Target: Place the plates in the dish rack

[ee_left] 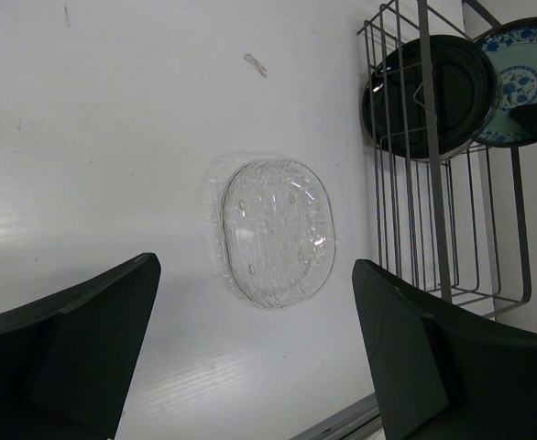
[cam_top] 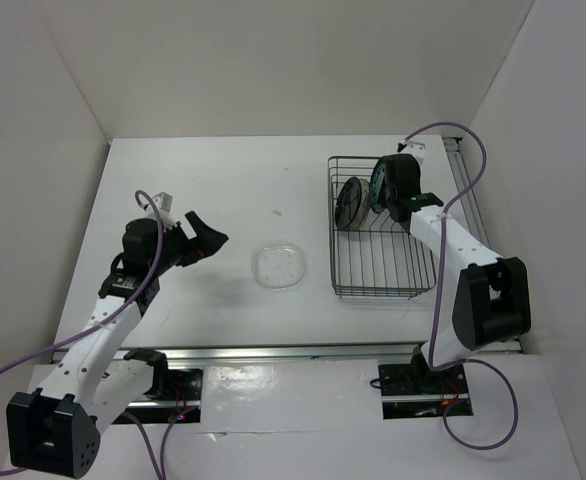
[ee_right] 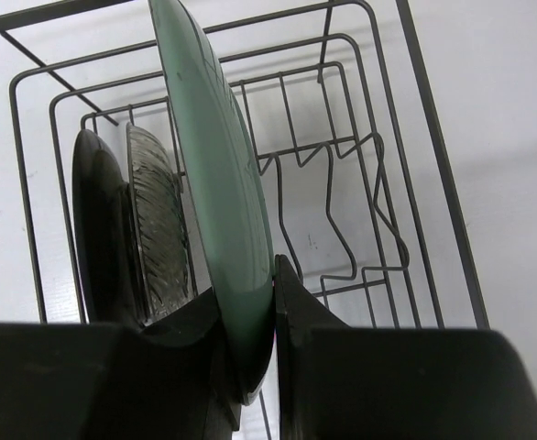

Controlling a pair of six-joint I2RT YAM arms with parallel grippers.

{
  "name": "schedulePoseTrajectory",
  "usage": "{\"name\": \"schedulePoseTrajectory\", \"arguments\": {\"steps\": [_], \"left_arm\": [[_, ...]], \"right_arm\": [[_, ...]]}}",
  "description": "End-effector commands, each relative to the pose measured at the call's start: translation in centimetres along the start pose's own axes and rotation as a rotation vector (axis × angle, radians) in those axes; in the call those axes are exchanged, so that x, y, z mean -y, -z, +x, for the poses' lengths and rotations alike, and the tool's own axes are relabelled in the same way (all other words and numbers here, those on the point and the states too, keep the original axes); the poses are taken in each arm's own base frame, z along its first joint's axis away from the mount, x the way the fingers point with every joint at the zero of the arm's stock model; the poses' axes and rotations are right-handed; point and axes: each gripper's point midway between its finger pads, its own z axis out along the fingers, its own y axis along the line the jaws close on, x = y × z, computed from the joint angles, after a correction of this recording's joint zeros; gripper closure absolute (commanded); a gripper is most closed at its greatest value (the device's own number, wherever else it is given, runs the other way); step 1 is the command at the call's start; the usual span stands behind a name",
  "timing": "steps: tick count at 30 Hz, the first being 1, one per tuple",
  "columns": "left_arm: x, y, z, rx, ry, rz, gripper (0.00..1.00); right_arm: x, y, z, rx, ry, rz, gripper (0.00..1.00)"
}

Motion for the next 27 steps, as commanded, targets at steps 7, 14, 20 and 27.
{"name": "schedulePoseTrajectory", "arguments": {"steps": [7, 14, 20, 27], "left_arm": [[1.1, 0.1, -0.9, 0.022, -0.003, 0.034, 0.0], [0.9, -0.4, 0.5, -0.015, 0.008, 0.068, 0.0], [1.9, -2.3, 3.7, -0.121, 0.011, 0.135, 0.0], [1.7, -5.3, 6.1, -0.199, 0.006, 0.176, 0.0]], "right_arm": [[-1.5, 0.0, -2.5, 0.087, -0.037, -0.03, 0.56], [-1.7, 0.1, -2.9, 0.093, -0.04, -0.041, 0.37], [-0.1, 3.3, -6.0, 0.171, -0.093, 0.031, 0.1], [-2.1, 8.5, -7.4, 0.245, -0.149, -0.171, 0.0]]}}
